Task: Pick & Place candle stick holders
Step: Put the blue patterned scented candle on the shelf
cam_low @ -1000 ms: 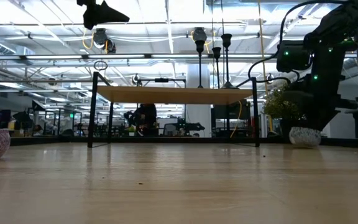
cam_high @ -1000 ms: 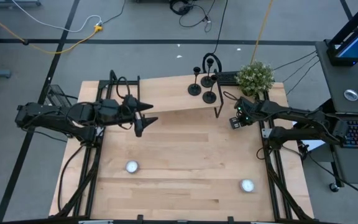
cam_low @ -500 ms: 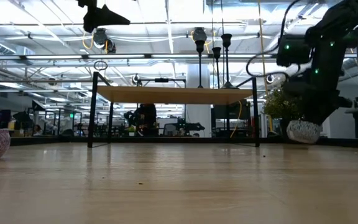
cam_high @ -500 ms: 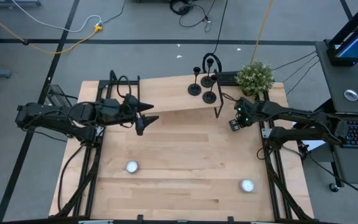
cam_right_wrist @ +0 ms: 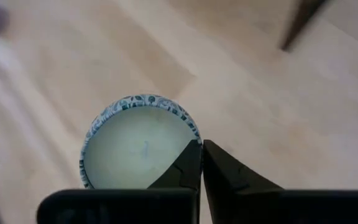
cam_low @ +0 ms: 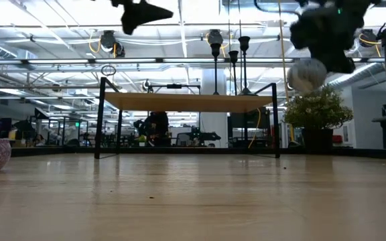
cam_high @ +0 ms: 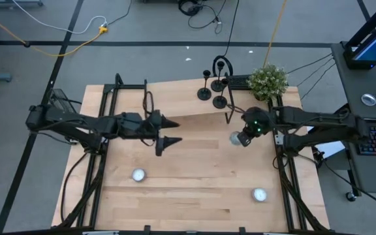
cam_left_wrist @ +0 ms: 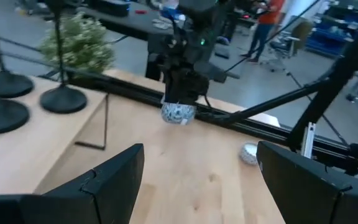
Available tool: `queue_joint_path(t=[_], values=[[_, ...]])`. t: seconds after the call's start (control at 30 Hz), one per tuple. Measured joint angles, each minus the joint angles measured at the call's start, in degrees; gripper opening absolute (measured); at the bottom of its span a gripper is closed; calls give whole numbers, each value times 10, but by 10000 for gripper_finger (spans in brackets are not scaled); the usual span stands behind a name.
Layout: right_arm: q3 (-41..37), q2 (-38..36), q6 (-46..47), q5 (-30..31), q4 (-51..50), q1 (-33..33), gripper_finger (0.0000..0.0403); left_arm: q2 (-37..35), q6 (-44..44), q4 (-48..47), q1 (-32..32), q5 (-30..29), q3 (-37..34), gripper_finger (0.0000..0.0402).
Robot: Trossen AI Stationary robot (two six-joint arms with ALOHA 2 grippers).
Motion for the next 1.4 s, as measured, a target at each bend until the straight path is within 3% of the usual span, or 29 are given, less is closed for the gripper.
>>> queue_joint_path(t=[0.33,0.67,0.93,1.2,1.4], values=[[118,112,11,15,1,101,0,102,14,126,-1,96,0,319],[198,216,-29,1,26,134,0,182,16,127,-1,174,57,319],[227,235,-39,13,89,159,0,223,11,125,-1,178,77,319],[227,235,-21,16,91,173,0,258,-44,128,-1,189,78,319],[227,235,-10,15,98,174,0,290,-47,121,0,212,119,320]])
